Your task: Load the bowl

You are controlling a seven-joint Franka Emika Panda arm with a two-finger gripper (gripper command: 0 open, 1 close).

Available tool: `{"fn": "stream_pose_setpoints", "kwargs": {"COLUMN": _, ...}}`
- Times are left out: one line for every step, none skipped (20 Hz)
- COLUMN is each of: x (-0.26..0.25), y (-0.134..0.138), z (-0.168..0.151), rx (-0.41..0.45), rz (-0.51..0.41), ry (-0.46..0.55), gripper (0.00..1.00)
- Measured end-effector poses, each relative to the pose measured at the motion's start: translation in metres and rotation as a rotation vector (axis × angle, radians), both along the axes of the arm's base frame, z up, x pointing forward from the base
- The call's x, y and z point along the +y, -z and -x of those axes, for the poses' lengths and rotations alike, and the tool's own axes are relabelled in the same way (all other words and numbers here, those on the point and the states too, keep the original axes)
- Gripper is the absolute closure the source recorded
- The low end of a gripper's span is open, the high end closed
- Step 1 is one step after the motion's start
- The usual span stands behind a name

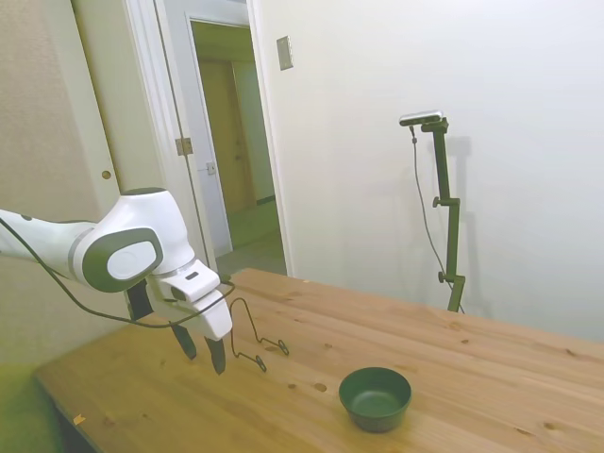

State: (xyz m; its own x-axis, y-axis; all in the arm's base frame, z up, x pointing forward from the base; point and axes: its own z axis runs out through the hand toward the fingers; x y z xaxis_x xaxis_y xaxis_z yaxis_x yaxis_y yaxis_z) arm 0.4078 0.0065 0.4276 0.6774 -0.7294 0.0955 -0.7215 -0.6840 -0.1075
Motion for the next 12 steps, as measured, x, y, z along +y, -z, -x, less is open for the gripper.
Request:
{"fn": "stream_pose_setpoints", "kwargs": {"x": 0.0, "y": 0.0, "z": 0.0, "rx": 0.001, "rz": 0.0, "ry": 0.0, "gripper": 0.0}}
{"fn": "stream_pose_setpoints", "kwargs": {"x": -0.002, "y": 0.0, "z": -0.001, "rx": 0.0, "rz": 0.003, "ry": 0.004, "gripper": 0.0}}
{"fn": "stream_pose_setpoints", "kwargs": {"x": -0.005, "y": 0.0, "z": -0.001, "rx": 0.0, "rz": 0.009, "ry": 0.012, "gripper": 0.0}}
{"fn": "stream_pose_setpoints", "kwargs": {"x": -0.01, "y": 0.0, "z": -0.002, "rx": -0.001, "rz": 0.019, "ry": 0.022, "gripper": 0.0}}
{"fn": "stream_pose_setpoints", "kwargs": {"x": -0.017, "y": -0.001, "z": -0.004, "rx": -0.003, "rz": 0.027, "ry": 0.036, "gripper": 0.0}}
{"fn": "stream_pose_setpoints", "kwargs": {"x": -0.027, "y": -0.003, "z": -0.006, "rx": -0.006, "rz": 0.029, "ry": 0.054, "gripper": 0.0}}
{"fn": "stream_pose_setpoints", "kwargs": {"x": -0.039, "y": -0.006, "z": -0.01, "rx": -0.011, "rz": 0.026, "ry": 0.079, "gripper": 0.0}}
{"fn": "stream_pose_setpoints", "kwargs": {"x": -0.053, "y": -0.01, "z": -0.015, "rx": -0.016, "rz": 0.025, "ry": 0.102, "gripper": 0.0}}
{"fn": "stream_pose_setpoints", "kwargs": {"x": -0.069, "y": -0.015, "z": -0.02, "rx": -0.021, "rz": 0.03, "ry": 0.124, "gripper": 0.0}}
{"fn": "stream_pose_setpoints", "kwargs": {"x": -0.084, "y": -0.019, "z": -0.026, "rx": -0.025, "rz": 0.031, "ry": 0.14, "gripper": 0.0}}
{"fn": "stream_pose_setpoints", "kwargs": {"x": -0.097, "y": -0.023, "z": -0.034, "rx": -0.026, "rz": 0.032, "ry": 0.152, "gripper": 0.0}}
{"fn": "stream_pose_setpoints", "kwargs": {"x": -0.108, "y": -0.027, "z": -0.042, "rx": -0.021, "rz": 0.032, "ry": 0.163, "gripper": 0.0}}
